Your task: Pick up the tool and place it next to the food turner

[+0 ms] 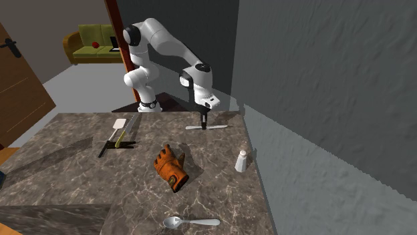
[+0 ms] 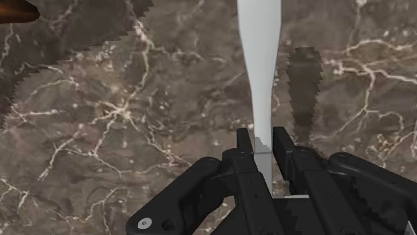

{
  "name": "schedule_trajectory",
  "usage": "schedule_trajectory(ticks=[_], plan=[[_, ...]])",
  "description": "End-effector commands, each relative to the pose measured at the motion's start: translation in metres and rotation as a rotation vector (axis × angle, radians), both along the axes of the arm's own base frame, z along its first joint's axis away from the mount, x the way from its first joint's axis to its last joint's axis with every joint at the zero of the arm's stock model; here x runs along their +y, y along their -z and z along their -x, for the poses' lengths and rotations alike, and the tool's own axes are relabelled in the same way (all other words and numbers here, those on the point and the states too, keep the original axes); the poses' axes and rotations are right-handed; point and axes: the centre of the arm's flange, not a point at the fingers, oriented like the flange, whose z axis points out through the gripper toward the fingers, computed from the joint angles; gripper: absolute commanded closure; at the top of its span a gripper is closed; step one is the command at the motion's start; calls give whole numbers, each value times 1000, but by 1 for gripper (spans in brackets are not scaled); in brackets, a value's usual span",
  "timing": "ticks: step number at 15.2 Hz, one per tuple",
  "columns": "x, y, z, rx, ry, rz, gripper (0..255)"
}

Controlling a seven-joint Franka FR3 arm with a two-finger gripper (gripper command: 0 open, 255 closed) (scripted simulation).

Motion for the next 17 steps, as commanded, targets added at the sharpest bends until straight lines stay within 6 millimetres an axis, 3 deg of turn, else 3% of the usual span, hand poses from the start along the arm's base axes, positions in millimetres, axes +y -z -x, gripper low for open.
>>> schedule_trajectory(ticks=[1, 8, 17], plan=[[-1, -10, 0, 0, 0, 0, 255], [-1, -46, 0, 0, 0, 0, 255], [-72, -46, 95, 0, 0, 0, 255]])
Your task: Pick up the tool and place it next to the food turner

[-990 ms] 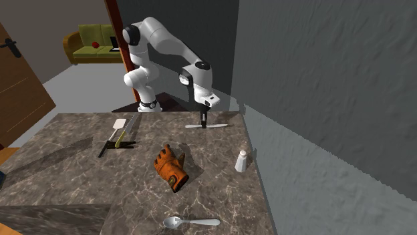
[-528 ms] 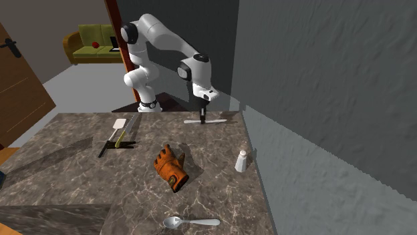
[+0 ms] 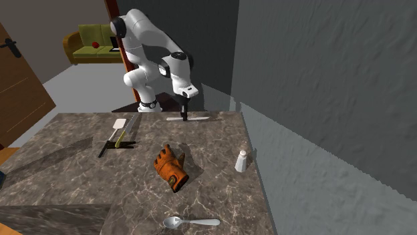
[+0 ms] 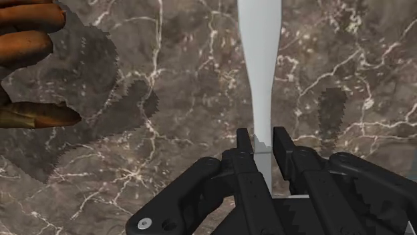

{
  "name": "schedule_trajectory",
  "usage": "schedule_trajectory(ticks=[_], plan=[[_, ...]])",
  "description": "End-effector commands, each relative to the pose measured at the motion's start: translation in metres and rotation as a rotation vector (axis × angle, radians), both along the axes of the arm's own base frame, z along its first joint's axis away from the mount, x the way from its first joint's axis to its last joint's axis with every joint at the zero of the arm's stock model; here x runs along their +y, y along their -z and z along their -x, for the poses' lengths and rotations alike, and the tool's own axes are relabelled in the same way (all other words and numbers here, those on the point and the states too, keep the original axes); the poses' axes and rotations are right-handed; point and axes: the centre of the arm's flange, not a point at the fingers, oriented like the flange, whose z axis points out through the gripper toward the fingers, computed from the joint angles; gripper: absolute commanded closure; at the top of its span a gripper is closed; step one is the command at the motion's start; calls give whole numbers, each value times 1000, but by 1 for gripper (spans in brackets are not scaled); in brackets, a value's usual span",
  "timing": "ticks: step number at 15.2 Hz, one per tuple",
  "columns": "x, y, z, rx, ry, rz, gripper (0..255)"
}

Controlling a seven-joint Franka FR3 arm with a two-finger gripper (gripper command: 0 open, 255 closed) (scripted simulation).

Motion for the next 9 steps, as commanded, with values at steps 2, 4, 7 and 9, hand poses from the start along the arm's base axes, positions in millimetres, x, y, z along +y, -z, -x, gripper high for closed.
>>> schedule_trajectory(ticks=[2, 4, 7, 9], plan=[[-21, -1, 32, 0, -1, 0, 255], [-37, -1, 53, 0, -1, 0, 255], [-60, -1, 85, 0, -1, 0, 255], [-76, -1, 106, 0, -1, 0, 255]])
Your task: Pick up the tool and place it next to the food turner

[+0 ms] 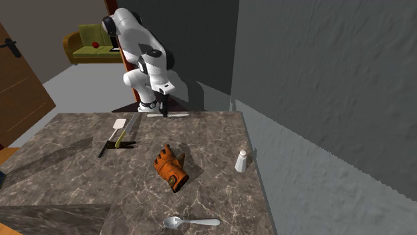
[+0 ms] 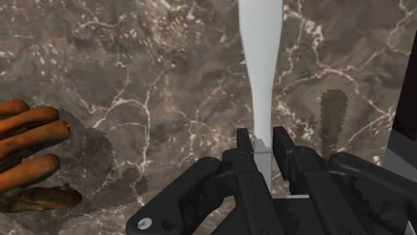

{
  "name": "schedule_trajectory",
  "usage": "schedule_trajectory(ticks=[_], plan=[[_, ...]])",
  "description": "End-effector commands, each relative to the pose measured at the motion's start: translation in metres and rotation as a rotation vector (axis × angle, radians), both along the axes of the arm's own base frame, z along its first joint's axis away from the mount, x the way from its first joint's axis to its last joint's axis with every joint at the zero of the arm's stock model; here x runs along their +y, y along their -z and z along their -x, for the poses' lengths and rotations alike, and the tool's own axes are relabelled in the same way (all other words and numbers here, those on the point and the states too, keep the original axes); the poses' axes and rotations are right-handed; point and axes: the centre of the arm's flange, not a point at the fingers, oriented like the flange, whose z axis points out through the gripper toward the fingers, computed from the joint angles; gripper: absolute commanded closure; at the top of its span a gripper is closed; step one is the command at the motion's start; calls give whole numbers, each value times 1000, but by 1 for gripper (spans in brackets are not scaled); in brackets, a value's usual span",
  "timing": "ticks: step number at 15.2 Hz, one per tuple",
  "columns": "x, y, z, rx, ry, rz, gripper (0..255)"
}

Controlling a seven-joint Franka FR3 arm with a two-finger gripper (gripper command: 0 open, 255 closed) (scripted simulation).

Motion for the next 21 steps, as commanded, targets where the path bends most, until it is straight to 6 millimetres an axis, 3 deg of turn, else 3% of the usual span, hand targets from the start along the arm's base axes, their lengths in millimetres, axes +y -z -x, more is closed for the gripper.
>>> schedule_trajectory(ticks=[1, 21], plan=[[-14, 1, 21, 0, -1, 0, 255], [-172, 0, 232, 0, -1, 0, 255]])
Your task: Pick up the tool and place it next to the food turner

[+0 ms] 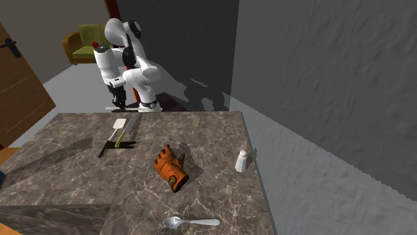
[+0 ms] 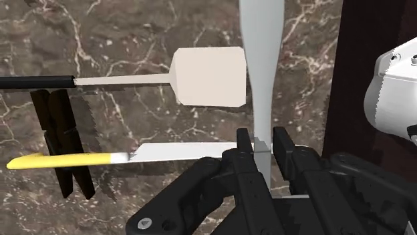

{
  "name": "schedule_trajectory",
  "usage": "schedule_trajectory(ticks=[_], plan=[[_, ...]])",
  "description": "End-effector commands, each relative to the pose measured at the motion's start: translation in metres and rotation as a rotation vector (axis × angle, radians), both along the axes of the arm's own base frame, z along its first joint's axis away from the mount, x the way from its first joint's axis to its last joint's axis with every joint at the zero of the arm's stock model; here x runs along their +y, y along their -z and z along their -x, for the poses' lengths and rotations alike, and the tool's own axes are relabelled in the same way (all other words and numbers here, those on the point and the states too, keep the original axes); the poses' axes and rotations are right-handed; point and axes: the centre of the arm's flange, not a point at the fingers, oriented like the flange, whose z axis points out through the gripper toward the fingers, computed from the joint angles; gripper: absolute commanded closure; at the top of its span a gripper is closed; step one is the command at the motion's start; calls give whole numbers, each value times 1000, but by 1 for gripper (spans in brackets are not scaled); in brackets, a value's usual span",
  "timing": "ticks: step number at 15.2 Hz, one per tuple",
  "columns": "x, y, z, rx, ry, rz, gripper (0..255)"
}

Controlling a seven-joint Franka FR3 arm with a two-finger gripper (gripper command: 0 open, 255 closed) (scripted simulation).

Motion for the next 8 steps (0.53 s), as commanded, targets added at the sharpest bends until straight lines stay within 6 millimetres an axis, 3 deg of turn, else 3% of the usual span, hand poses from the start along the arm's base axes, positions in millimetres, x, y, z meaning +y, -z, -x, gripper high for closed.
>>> schedule_trajectory(ticks=[1, 8], plan=[[-17, 1, 23, 1, -2, 0, 255], [-73, 1, 97, 1, -2, 0, 255]])
